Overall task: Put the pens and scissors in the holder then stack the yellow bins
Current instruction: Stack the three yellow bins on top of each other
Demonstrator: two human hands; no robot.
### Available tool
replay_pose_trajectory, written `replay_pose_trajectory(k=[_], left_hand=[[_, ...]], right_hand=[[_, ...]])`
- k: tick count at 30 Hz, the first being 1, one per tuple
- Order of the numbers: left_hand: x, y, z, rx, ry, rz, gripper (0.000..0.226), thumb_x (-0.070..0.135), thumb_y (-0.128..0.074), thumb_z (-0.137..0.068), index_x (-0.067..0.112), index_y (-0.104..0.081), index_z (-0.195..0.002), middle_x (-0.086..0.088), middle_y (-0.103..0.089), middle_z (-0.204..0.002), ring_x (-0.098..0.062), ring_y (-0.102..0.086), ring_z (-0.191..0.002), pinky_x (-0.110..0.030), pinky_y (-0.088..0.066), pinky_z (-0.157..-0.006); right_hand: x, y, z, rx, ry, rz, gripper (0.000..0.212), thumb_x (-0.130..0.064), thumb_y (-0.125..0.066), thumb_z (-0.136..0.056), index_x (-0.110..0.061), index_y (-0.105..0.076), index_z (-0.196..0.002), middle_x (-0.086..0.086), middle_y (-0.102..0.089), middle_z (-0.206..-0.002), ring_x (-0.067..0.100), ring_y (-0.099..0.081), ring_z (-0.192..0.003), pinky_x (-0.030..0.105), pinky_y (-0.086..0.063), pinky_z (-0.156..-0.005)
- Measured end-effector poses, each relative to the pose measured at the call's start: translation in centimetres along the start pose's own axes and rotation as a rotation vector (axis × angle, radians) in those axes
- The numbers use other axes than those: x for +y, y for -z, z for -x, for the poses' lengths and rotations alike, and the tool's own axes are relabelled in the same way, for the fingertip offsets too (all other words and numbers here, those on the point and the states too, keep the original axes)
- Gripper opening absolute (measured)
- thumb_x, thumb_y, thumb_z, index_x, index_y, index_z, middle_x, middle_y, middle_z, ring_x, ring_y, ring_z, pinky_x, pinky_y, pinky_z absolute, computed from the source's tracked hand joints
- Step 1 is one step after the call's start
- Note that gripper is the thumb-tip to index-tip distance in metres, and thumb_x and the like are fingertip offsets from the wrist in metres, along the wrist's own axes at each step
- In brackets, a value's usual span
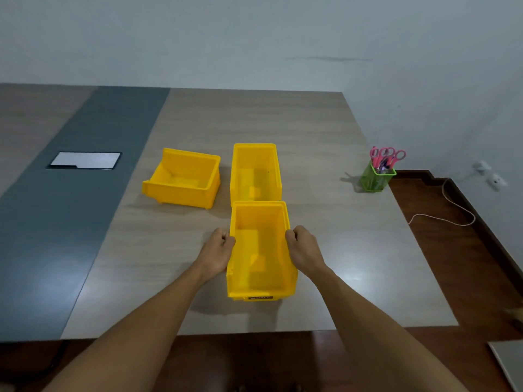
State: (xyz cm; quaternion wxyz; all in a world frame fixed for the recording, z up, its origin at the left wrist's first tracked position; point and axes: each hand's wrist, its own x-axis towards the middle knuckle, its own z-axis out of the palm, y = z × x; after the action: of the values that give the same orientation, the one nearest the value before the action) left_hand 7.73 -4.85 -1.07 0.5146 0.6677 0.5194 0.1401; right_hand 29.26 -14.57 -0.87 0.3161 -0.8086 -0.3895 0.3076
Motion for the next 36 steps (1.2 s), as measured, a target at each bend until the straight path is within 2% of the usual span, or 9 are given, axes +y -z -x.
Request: replay_pose_trajectory(k=[6, 14, 20, 24, 26, 29, 31, 34, 36], left_hand=[[-1.5, 0.5, -0.8, 0.014, 0.004, 0.01, 0.03, 0.034, -0.046, -0.102, 0.004, -0.051, -0.1, -0.008, -0.057, -0.087, -0.022, -0.056, -0.08, -0.056, -0.051, -0.079], [-2.3, 0.2, -2.2, 0.017, 0.007, 0.003, 0.025, 0.036, -0.045, -0.101, 0.016, -0.047, -0.087, -0.007, -0.054, -0.081, -0.021, -0.053, -0.075, -0.057, -0.051, -0.074], [-2.0, -0.1, -1.8, 0.045, 0.036, 0.029, 0.021, 0.029, -0.047, -0.104, 0.014, -0.048, -0.089, -0.007, -0.053, -0.084, -0.021, -0.051, -0.078, -0.04, -0.044, -0.069], [-2.0, 0.3, -2.1, 0.015, 0.074, 0.044, 0.022, 0.033, -0.05, -0.102, 0.017, -0.049, -0.086, -0.005, -0.053, -0.084, -0.02, -0.052, -0.079, -0.039, -0.043, -0.07], [-1.8, 0.7, -2.2, 0.033, 0.082, 0.026, 0.027, 0.04, -0.052, -0.1, 0.017, -0.051, -0.087, -0.003, -0.056, -0.085, -0.02, -0.054, -0.08, -0.037, -0.043, -0.07], [-0.8, 1.7, -3.2, 0.087, 0.041, 0.013, 0.036, 0.053, -0.052, -0.097, 0.018, -0.06, -0.099, 0.0, -0.065, -0.096, -0.021, -0.063, -0.092, -0.037, -0.046, -0.075], [0.5, 2.3, -4.4, 0.129, 0.005, 0.004, 0.039, 0.052, -0.051, -0.098, 0.018, -0.063, -0.113, 0.001, -0.066, -0.111, -0.023, -0.063, -0.107, -0.038, -0.048, -0.086], [3.0, 3.0, -6.8, 0.204, -0.005, 0.027, 0.045, 0.042, -0.052, -0.101, 0.01, -0.058, -0.131, -0.008, -0.064, -0.127, -0.026, -0.058, -0.12, -0.04, -0.047, -0.1], [4.0, 3.2, -8.6, 0.231, -0.027, 0.043, 0.044, 0.039, -0.053, -0.101, 0.007, -0.058, -0.131, -0.011, -0.063, -0.132, -0.028, -0.058, -0.123, -0.043, -0.047, -0.103]], right_hand=[[-0.4, -1.0, -0.4, 0.001, 0.004, -0.005, 0.033, -0.029, -0.04, -0.107, -0.012, -0.043, -0.078, 0.002, -0.044, -0.07, 0.014, -0.039, -0.062, 0.033, -0.033, -0.055], [0.0, -1.5, -1.0, 0.006, -0.022, -0.017, 0.032, -0.029, -0.041, -0.107, -0.011, -0.046, -0.08, 0.003, -0.047, -0.071, 0.015, -0.041, -0.063, 0.033, -0.035, -0.056], [0.2, -1.8, -1.2, -0.002, -0.019, -0.013, 0.032, -0.03, -0.042, -0.106, -0.01, -0.048, -0.081, 0.004, -0.048, -0.072, 0.015, -0.042, -0.063, 0.033, -0.036, -0.056], [0.1, -1.6, -1.2, 0.002, -0.036, -0.033, 0.032, -0.031, -0.045, -0.105, -0.014, -0.046, -0.078, 0.002, -0.047, -0.07, 0.013, -0.042, -0.062, 0.032, -0.036, -0.056], [0.0, -1.4, -1.3, 0.016, -0.044, -0.067, 0.034, -0.038, -0.046, -0.104, -0.014, -0.05, -0.081, 0.001, -0.052, -0.072, 0.013, -0.046, -0.063, 0.032, -0.04, -0.057], [-0.7, -0.5, -2.1, 0.071, -0.021, -0.121, 0.038, -0.048, -0.046, -0.103, -0.014, -0.057, -0.092, 0.003, -0.064, -0.083, 0.021, -0.061, -0.074, 0.041, -0.051, -0.064], [-1.4, 0.3, -3.2, 0.088, 0.01, -0.131, 0.033, -0.046, -0.045, -0.103, -0.016, -0.059, -0.103, 0.001, -0.065, -0.092, 0.023, -0.065, -0.084, 0.043, -0.053, -0.071], [-2.9, 1.4, -5.8, 0.101, 0.073, -0.097, 0.031, -0.04, -0.044, -0.106, -0.014, -0.058, -0.115, -0.002, -0.061, -0.098, 0.016, -0.059, -0.087, 0.033, -0.047, -0.069], [-3.7, 1.7, -7.8, 0.1, 0.101, -0.089, 0.032, -0.039, -0.043, -0.106, -0.012, -0.058, -0.115, -0.002, -0.06, -0.097, 0.014, -0.056, -0.085, 0.031, -0.045, -0.067]])
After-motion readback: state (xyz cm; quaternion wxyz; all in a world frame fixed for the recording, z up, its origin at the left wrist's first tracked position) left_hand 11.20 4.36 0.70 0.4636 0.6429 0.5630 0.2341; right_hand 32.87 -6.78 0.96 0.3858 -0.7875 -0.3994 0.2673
